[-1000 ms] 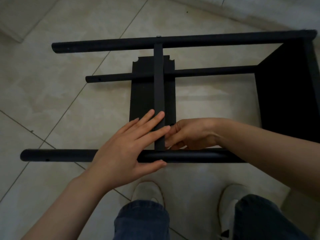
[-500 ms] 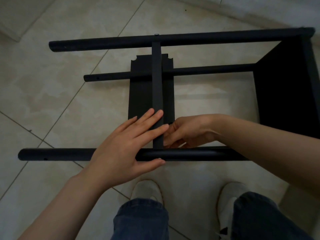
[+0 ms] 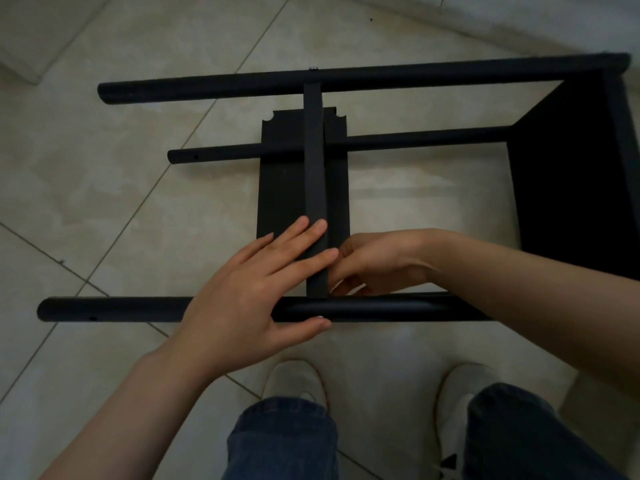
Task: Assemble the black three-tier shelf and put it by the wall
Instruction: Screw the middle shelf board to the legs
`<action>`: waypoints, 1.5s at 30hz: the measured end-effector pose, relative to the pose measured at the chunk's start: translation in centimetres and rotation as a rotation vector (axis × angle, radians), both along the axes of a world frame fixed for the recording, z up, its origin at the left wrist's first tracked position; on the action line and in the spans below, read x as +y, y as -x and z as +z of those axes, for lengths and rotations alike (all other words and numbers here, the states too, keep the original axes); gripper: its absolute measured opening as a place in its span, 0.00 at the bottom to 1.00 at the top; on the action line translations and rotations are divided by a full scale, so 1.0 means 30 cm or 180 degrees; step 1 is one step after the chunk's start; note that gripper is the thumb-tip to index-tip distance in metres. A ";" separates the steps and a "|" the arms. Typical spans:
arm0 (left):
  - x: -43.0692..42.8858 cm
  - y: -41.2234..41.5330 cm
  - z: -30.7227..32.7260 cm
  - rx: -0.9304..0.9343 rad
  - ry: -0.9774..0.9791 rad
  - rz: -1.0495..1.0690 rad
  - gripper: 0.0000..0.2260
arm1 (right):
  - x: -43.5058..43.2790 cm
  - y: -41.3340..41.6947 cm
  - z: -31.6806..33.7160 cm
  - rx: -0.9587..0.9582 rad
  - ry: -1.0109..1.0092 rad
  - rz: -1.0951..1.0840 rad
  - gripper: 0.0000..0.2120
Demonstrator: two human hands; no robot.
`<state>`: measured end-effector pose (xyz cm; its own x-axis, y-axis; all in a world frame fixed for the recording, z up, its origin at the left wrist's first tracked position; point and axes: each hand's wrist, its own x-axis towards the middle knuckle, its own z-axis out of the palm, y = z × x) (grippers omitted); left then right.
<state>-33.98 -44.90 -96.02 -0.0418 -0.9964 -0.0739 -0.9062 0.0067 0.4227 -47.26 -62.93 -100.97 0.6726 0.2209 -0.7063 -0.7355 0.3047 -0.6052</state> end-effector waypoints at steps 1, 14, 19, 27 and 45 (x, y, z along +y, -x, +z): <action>0.000 0.000 0.001 -0.0001 -0.0008 0.0003 0.32 | -0.005 0.003 0.001 -0.0003 -0.0065 -0.0003 0.06; -0.001 0.003 0.007 -0.0008 -0.0057 0.0031 0.33 | -0.012 -0.001 0.002 0.0047 -0.0122 0.0015 0.05; 0.001 0.002 0.004 -0.0005 -0.0021 0.0015 0.33 | -0.011 -0.019 0.009 0.0130 0.0116 0.0255 0.04; 0.001 0.001 -0.003 0.0029 0.0090 0.0011 0.32 | -0.028 -0.014 0.007 0.0070 -0.0116 0.0160 0.07; 0.001 0.001 -0.008 0.0032 0.0087 0.0021 0.32 | -0.029 -0.011 0.012 -0.0042 -0.0132 0.0237 0.05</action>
<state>-34.00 -44.86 -96.26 -0.0359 -0.9983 -0.0462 -0.9020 0.0125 0.4315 -46.94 -63.81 -100.63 0.6624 0.2995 -0.6867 -0.7491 0.2744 -0.6029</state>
